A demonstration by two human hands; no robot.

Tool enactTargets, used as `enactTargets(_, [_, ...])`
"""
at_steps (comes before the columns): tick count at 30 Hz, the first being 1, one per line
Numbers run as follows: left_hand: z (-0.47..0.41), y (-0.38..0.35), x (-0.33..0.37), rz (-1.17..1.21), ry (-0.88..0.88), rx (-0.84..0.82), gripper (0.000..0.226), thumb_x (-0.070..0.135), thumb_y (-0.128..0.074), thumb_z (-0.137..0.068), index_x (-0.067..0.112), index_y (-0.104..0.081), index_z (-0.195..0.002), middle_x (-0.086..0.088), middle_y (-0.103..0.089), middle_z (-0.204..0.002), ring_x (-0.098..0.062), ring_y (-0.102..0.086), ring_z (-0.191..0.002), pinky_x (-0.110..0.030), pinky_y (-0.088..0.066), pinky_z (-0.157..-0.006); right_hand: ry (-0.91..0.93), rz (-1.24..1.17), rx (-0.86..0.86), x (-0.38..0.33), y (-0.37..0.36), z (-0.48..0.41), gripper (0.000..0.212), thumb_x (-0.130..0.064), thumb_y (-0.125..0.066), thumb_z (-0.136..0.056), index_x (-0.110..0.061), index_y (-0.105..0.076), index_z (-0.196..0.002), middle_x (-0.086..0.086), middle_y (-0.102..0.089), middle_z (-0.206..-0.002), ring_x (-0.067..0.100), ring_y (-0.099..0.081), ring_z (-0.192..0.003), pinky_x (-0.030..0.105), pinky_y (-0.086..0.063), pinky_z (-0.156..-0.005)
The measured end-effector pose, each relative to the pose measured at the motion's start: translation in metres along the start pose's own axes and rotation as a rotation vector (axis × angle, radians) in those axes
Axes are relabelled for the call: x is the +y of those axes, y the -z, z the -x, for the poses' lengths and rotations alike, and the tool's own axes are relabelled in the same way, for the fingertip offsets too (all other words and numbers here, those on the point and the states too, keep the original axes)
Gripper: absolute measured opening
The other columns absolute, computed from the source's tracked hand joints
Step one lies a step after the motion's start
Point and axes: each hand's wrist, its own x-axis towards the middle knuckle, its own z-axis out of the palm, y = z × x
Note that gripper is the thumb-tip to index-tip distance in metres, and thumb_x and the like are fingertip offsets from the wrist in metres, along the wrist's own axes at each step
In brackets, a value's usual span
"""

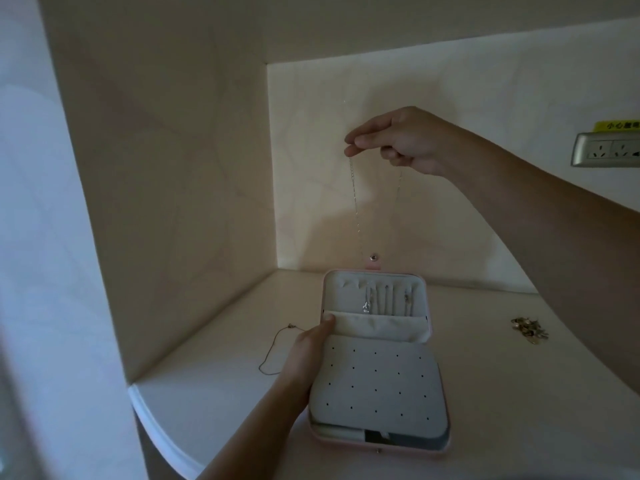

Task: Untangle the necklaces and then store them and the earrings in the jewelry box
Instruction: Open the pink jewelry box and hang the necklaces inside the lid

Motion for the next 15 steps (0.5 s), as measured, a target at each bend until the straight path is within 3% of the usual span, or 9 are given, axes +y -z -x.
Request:
enactTargets(5, [0.001,0.0,0.0,0.01,0.005,-0.018,0.044,0.043,-0.045,-0.097,0.008,-0.069,-0.11,-0.012,-0.074,-0.099,-0.027,-0.071,-0.093,-0.046,-0.055,-0.089,0.009,0.028,-0.055,-0.003,-0.002,-0.007,0.019,-0.005,-0.058,-0.093,-0.011,-0.07,-0.106,0.001,-0.075,-0.101,0.006,-0.024,-0.043,0.014,-0.024,-0.042])
enactTargets(15, [-0.001,0.002,-0.001,0.022,0.008,-0.01,0.043,0.041,-0.046,-0.098,0.007,-0.069,-0.107,-0.013,-0.074,-0.096,-0.027,-0.071,-0.091,-0.043,-0.056,-0.085,-0.11,0.083,-0.33,-0.008,0.003,-0.011,0.034,0.0,-0.046,-0.097,-0.017,-0.062,-0.122,-0.007,-0.068,-0.119,0.004,-0.023,-0.033,0.012,-0.023,-0.037])
